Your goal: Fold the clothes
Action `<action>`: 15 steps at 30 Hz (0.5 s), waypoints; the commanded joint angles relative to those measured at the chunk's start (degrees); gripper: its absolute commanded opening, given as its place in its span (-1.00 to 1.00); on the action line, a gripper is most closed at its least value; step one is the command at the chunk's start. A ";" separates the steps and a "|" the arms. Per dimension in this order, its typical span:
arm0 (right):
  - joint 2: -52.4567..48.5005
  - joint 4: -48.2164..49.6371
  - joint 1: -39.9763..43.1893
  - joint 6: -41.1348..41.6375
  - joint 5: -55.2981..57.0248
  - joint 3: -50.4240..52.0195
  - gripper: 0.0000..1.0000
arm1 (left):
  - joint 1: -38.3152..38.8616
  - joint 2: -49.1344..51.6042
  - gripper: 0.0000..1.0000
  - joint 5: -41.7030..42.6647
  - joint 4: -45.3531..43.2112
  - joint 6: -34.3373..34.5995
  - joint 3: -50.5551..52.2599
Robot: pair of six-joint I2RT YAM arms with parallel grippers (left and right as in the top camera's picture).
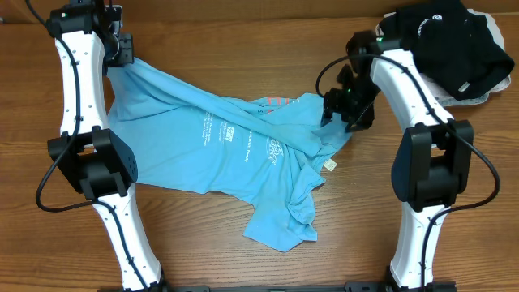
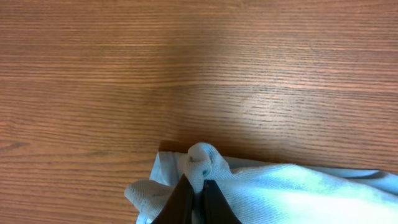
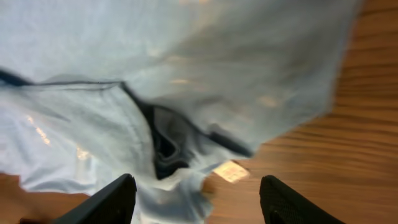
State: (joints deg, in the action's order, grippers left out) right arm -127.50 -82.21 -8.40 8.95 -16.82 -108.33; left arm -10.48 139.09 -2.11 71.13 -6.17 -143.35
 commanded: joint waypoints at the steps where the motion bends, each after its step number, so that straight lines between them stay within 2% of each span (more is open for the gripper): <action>1: 2.23 2.23 -0.96 -0.09 -6.88 2.49 0.34 | 0.42 -1.18 -0.92 0.63 0.24 0.00 -1.14; 10: 2.23 10.05 -4.31 -0.28 -5.86 8.33 0.31 | 0.39 -1.18 -0.92 0.61 1.09 -0.02 -1.14; 12: 2.23 11.91 -4.61 -0.02 -5.55 9.86 0.22 | 0.39 -1.18 -0.92 0.61 1.07 -0.02 -1.14; 15: 2.23 13.20 -4.66 0.04 -5.55 11.41 -0.10 | 0.39 -1.18 -0.92 0.61 1.16 -0.02 -1.14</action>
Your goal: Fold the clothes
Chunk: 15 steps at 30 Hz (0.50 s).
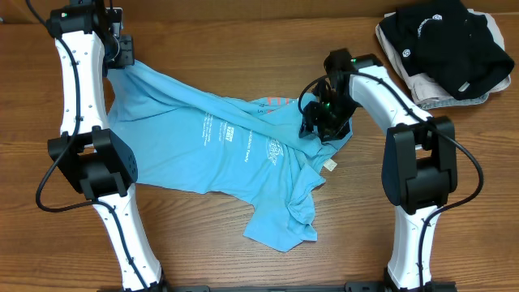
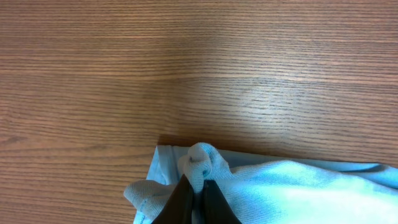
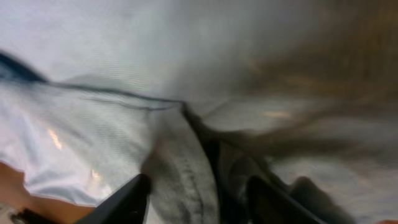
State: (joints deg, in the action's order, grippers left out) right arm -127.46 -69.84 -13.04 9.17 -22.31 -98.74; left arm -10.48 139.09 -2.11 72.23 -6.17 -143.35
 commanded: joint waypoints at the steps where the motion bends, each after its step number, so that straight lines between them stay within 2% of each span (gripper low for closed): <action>1: 2.19 0.87 -0.02 -0.17 -0.07 1.99 -0.22 | 0.39 -1.18 -0.92 0.61 0.17 -0.02 -1.14; 4: 2.21 1.01 0.04 -0.15 -0.07 1.95 -0.67 | 0.39 -1.18 -0.92 0.61 0.50 -0.02 -1.14; 7: 2.47 0.35 0.90 -0.13 -0.07 1.27 -0.92 | 0.39 -1.18 -0.91 0.46 0.66 -0.02 -1.14; 15: 5.68 -5.70 7.56 -0.83 2.40 -12.11 -0.92 | -0.33 -1.79 -0.92 -1.27 3.26 0.63 -6.80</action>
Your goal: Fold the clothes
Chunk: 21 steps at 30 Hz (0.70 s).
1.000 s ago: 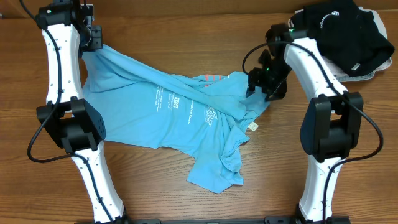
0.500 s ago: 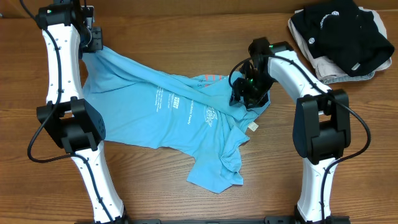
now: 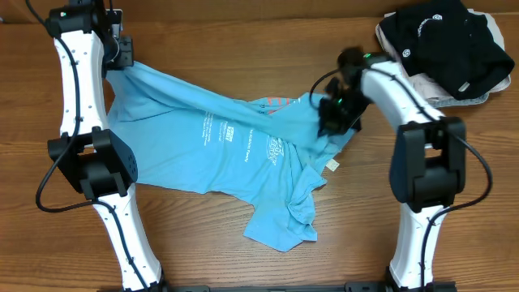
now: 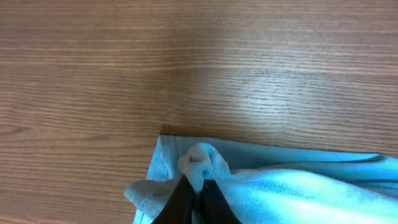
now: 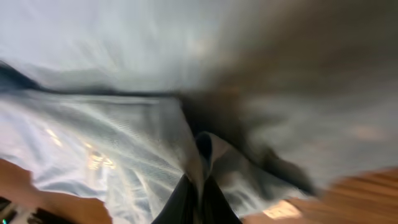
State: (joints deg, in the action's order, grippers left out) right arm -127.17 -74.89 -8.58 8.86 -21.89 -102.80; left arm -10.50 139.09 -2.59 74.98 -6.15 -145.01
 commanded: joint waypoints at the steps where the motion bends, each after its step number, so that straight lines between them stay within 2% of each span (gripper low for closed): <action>1: 5.46 -1.07 3.87 -1.36 2.12 -10.84 -0.92 | -0.35 -2.03 -0.92 -0.79 0.70 0.61 -6.54; 9: 5.46 2.51 7.10 -7.74 8.02 -30.77 -0.92 | -0.35 -2.73 -0.92 -0.79 -0.85 0.61 -16.92; 15: 5.44 6.32 7.10 -10.86 11.85 -32.59 -0.92 | -0.35 -2.58 -0.91 -0.79 -4.52 0.59 -17.38; 21: 5.35 2.82 7.10 -10.82 13.53 -32.52 -0.92 | -0.39 -2.47 -0.92 -1.01 -2.62 0.57 -17.35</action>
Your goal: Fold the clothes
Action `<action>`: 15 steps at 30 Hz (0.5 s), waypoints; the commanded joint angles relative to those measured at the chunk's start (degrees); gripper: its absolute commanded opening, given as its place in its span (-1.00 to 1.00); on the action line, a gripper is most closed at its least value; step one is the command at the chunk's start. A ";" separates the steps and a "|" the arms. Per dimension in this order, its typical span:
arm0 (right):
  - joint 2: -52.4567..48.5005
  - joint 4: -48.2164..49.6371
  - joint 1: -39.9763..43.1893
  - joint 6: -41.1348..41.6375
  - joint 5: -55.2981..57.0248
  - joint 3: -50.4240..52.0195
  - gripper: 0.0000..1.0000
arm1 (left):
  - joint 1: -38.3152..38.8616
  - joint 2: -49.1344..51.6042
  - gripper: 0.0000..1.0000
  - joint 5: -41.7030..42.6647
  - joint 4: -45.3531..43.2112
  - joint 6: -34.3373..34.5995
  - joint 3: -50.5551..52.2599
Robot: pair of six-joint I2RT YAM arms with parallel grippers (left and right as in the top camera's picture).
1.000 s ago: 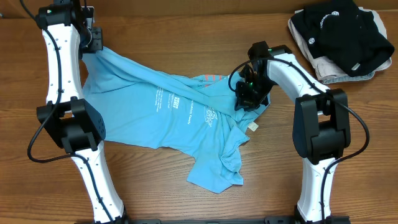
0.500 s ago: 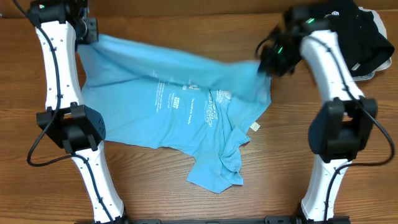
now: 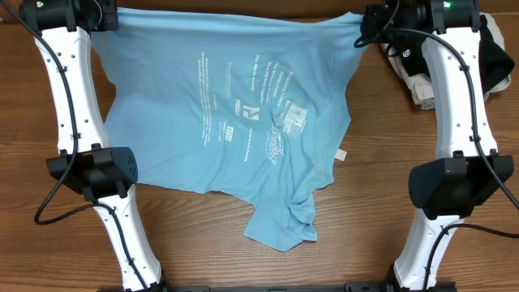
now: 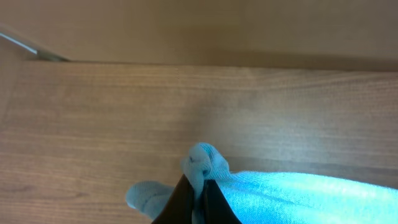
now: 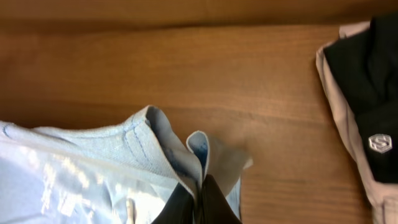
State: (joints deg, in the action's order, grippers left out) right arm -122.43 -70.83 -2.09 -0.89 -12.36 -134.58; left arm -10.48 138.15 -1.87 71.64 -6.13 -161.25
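Observation:
A light blue T-shirt [image 3: 235, 105] with white print hangs stretched between my two grippers at the far edge of the table, its lower part still lying crumpled on the wood. My left gripper [image 3: 109, 16] is shut on one top corner; in the left wrist view a bunch of blue cloth [image 4: 202, 163] sits pinched at my left gripper [image 4: 198, 186]. My right gripper [image 3: 363, 23] is shut on the other top corner, where folded cloth [image 5: 199, 152] is pinched at my right gripper [image 5: 200, 190].
A pile of black and pale clothes [image 3: 495, 57] lies at the far right corner, also seen in the right wrist view as black cloth with a logo [image 5: 373, 93]. The wooden table [image 3: 203, 243] extends towards the front.
Both grippers have moved to the far edge of the table with the shirt. The shirt, then bunched diagonally across the table, is now spread wide between them.
My left gripper held a shirt corner at the far left throughout. My right gripper was open over the crumpled right side, then lower among the folds, then shut on the cloth. Now both hold the shirt stretched across the far edge.

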 commanded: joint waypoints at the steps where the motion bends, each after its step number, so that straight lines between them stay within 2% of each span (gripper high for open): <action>1: 0.61 -2.54 0.61 -1.01 3.98 -0.74 -0.92 | -0.42 -1.53 -0.91 -1.75 1.90 0.55 -1.11; 9: 0.59 -15.50 0.55 1.11 1.77 1.38 -0.92 | -0.44 -0.74 -0.92 -1.75 12.00 0.55 3.67; 15: 0.59 -16.39 -0.59 1.09 -1.90 11.52 -0.92 | -0.61 -0.50 -0.92 -3.91 11.50 0.57 16.24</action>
State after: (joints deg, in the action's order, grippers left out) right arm -122.41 -87.90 -2.09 -0.14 -13.58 -128.53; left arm -10.50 138.12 -2.70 84.31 -6.13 -150.65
